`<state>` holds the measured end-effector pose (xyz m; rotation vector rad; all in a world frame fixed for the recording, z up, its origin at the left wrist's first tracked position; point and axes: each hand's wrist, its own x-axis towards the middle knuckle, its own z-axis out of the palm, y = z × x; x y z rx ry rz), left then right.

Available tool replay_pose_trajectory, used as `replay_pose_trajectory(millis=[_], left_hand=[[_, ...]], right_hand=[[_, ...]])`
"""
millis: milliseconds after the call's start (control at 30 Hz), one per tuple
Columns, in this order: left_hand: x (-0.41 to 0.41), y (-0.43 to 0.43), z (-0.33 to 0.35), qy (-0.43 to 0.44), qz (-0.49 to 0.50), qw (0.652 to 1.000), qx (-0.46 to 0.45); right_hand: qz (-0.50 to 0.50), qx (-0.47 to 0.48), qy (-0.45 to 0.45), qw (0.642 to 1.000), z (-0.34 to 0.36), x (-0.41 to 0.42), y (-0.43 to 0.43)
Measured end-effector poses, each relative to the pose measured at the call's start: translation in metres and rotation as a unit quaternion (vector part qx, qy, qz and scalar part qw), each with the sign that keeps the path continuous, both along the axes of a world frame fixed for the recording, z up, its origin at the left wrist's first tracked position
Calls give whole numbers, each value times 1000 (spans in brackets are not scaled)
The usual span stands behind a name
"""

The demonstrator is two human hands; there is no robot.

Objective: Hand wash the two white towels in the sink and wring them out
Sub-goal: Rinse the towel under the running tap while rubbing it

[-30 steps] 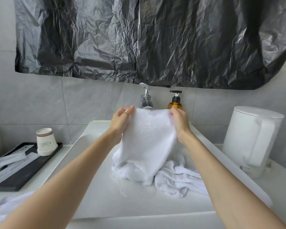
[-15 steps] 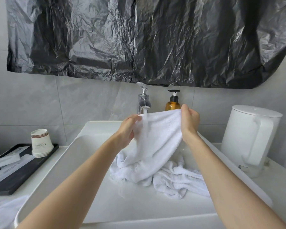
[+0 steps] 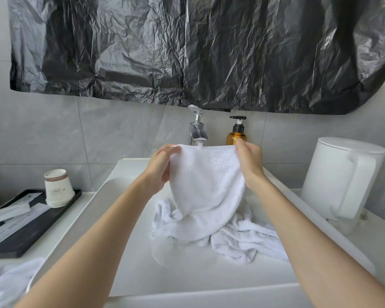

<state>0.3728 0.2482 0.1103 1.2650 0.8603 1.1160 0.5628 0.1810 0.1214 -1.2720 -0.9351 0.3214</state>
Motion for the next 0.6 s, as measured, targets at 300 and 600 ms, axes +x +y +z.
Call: replay_pose_trajectory(millis=[300,600], left_hand=[[-28,9,10,-32,102,994,-10],[-36,19,5,91,270,954,89]], right_hand=[[117,-74,-67,988,-6,-15,7],[263,-84,-125,953,-16,-22,18]])
